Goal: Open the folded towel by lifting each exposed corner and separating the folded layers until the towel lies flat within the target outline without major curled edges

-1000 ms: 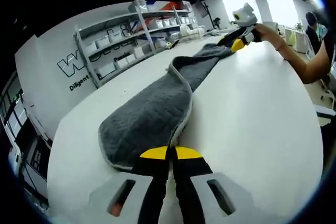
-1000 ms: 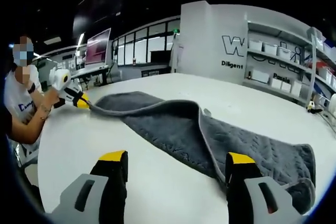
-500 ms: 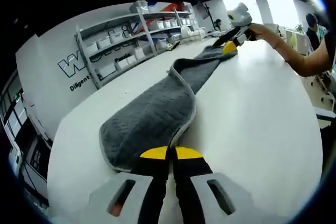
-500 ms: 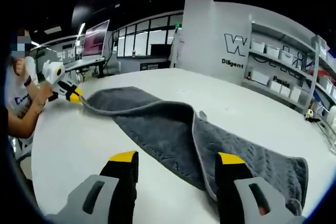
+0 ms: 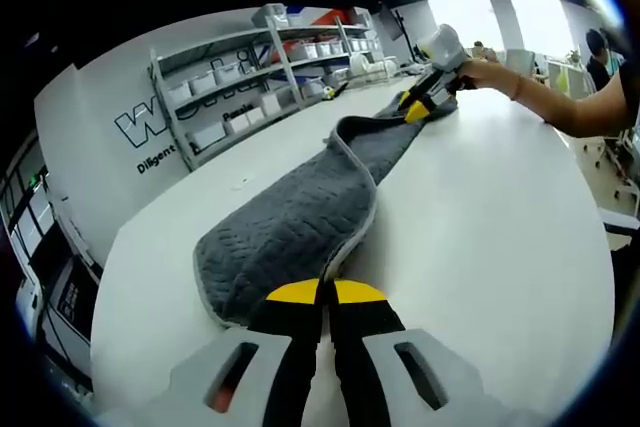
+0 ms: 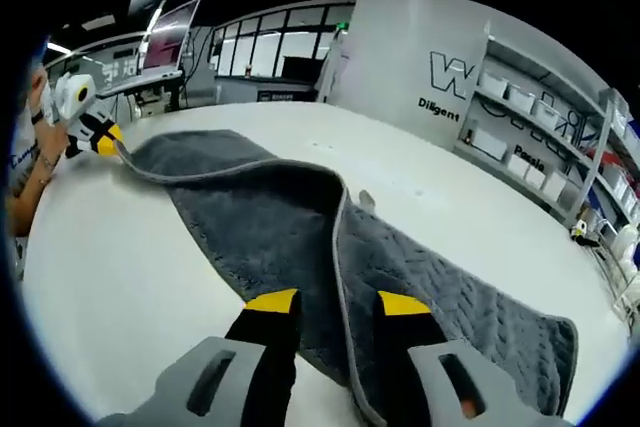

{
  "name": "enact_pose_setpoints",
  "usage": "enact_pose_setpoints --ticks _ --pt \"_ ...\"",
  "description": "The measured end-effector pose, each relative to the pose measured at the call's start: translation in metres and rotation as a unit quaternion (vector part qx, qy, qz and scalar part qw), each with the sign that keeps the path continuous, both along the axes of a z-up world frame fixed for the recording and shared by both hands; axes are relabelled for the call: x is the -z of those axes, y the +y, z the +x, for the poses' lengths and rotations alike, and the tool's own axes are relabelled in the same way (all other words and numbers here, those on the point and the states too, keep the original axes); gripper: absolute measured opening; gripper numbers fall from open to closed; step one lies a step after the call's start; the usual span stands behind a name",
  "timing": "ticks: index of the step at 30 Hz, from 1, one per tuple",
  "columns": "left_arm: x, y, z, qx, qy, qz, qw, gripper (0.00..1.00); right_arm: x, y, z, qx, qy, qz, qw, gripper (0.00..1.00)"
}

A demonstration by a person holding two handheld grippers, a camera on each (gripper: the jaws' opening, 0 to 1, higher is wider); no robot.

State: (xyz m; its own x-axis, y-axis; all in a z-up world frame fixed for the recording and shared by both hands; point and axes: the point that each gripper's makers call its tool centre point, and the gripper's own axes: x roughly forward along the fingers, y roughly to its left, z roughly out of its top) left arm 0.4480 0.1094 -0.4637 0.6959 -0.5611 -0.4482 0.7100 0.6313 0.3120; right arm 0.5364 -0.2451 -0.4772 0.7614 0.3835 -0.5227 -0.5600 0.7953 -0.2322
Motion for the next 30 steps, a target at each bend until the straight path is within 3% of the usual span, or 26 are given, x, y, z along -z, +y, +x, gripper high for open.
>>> enact_pose_setpoints --ticks 2,3,4,6,12,21,30 --pt "0.0 0.001 0.0 0.0 0.0 0.001 1.0 0.02 0.004 -0.005 0.002 -0.007 -0.011 -0.02 0.9997 0.15" --pt "0.0 0.001 0.0 -0.001 0.0 0.0 1.0 0.02 0.004 -0.007 0.002 -0.005 -0.017 -0.017 0.9997 0.03" --pt "0.0 0.001 0.0 -0.003 0.0 -0.002 1.0 0.02 0.004 -0.008 0.001 -0.005 -0.015 -0.016 0.9998 0.0" --pt "0.0 0.002 0.001 -0.004 0.0 -0.004 1.0 0.02 0.0 -0.007 -0.001 -0.023 -0.03 -0.011 0.9992 0.0" --pt "-0.009 0.011 0.0 -0.019 -0.009 -0.02 0.9996 0.02 -0.013 -0.008 -0.019 -0.027 -0.036 -0.002 0.999 0.0" --pt "-0.015 0.025 -0.005 -0.039 -0.016 -0.03 0.9987 0.02 -0.026 -0.013 -0.07 -0.051 -0.049 -0.01 0.9974 0.0" --pt "-0.013 0.044 -0.011 -0.069 -0.013 -0.044 0.9966 0.02 -0.012 -0.022 -0.12 -0.09 -0.024 -0.031 0.9952 0.0"
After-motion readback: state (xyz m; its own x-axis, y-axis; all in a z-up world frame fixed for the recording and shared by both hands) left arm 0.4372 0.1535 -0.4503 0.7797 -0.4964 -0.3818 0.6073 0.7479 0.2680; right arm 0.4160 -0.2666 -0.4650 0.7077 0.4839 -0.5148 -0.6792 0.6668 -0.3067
